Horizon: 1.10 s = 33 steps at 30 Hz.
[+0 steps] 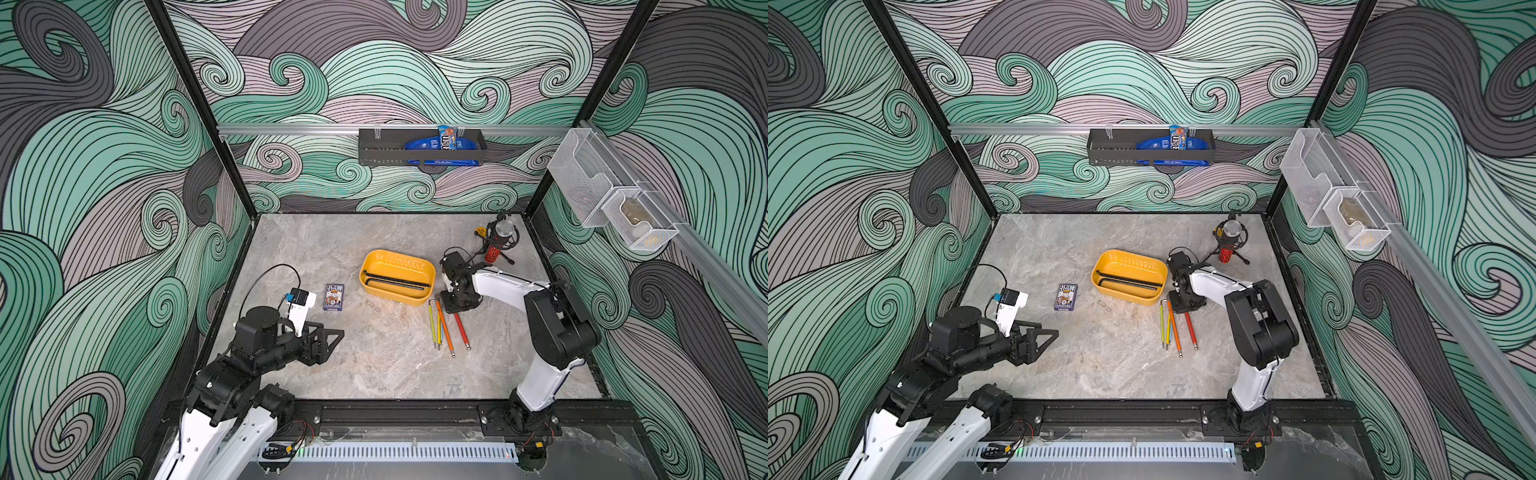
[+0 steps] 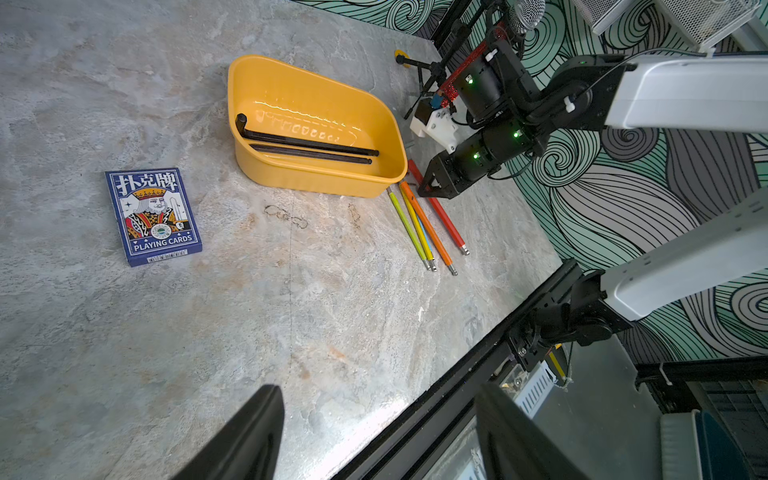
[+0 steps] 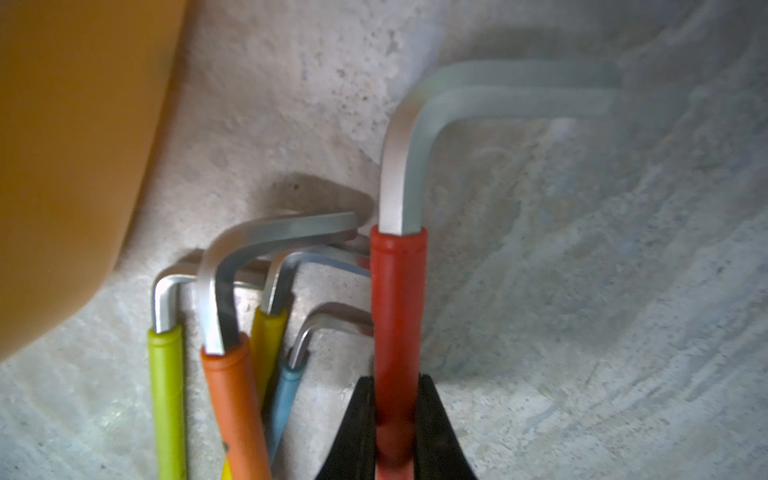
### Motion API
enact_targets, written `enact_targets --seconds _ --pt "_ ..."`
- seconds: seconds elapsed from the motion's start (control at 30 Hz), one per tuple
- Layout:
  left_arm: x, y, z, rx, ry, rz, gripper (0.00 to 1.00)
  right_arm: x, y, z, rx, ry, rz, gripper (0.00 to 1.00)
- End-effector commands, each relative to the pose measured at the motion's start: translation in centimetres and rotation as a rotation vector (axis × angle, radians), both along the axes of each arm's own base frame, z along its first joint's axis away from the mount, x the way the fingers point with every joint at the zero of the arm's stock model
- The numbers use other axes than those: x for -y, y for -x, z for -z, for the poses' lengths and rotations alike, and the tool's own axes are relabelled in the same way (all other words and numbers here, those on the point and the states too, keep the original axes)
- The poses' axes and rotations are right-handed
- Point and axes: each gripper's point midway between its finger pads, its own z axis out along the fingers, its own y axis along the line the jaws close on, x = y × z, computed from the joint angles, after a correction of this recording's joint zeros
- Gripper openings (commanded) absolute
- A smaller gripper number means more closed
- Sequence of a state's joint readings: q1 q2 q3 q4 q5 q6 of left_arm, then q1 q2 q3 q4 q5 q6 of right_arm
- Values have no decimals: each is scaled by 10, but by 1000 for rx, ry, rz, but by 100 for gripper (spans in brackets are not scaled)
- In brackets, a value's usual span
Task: Put the hex key on the desktop into the storage box
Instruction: Pick up the Allen key from the center of the board.
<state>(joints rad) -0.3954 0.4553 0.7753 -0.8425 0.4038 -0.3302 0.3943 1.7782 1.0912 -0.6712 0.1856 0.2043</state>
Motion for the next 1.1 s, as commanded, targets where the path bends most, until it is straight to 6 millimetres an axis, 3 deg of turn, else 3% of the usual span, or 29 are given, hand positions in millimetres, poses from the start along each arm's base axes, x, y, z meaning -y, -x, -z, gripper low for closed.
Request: enact_targets --seconds 0.0,0.17,0.3,0.43,0.67,0.77,0.87,1.07 --pt "-1 0 -5 9 -2 -3 76 3 -24 -45 124 26 14 0" --pt "-1 1 -4 8 -2 0 76 -4 -48 -83 190 29 -31 0" --pt "0 0 -4 7 2 -2 76 -23 -73 -114 264 25 -140 0" --pt "0 0 -5 10 6 1 76 -59 -98 -140 340 36 -317 0" --pt "0 2 -7 7 4 4 75 -128 -121 -165 476 50 -546 0" --pt "-1 3 -7 3 2 2 76 -155 -126 -167 516 41 -651 0" --pt "-1 3 -7 -3 8 -2 76 -177 -123 -155 532 89 -798 0" --pt "-1 5 -9 -5 15 -2 76 -196 -130 -135 544 206 -921 0"
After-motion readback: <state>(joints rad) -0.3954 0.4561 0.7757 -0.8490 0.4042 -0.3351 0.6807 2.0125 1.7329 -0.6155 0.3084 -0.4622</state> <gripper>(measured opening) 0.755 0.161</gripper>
